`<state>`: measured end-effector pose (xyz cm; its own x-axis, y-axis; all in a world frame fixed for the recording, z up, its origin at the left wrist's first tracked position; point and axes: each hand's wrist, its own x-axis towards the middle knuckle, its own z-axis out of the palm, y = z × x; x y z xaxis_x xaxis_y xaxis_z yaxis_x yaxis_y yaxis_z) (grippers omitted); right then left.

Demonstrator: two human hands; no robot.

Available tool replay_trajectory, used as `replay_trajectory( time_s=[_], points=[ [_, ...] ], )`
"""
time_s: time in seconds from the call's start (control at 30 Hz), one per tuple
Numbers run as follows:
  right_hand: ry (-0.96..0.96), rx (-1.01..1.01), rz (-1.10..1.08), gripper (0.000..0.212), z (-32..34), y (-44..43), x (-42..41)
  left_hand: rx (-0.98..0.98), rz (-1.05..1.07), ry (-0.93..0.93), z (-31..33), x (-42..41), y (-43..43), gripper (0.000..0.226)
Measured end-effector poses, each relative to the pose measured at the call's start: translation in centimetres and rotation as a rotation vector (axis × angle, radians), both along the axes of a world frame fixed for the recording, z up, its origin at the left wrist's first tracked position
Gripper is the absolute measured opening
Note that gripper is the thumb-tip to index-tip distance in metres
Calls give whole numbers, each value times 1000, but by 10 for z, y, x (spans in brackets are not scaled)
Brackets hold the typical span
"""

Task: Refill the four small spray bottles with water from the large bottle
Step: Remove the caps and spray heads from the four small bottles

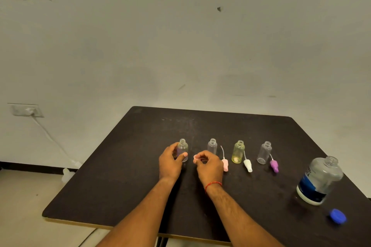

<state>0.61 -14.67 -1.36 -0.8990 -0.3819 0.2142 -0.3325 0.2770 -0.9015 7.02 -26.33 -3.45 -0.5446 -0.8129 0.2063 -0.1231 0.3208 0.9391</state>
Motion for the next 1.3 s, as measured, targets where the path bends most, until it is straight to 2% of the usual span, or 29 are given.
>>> replay_trajectory(
  time_s=[0.4, 0.63, 0.77, 1.13, 1.3],
  points=[
    [183, 184, -44, 22, -7, -17, -9, -38, -58, -30, -4, -4, 1, 39],
    [263, 286, -28, 11, -3, -20, -7, -26, -58, -45, -7, -6, -1, 47],
    [289, 313, -23, 8, -1, -20, -6, -19, -54, -46, -12, -8, -3, 53],
    [307, 317, 21, 2, 2, -12, 2, -58, -20, -86, -9, -7, -1, 47],
    [242, 281, 38, 20, 3, -1, 8, -42, -22, -79, -4, -4, 2, 50]
  ],
)
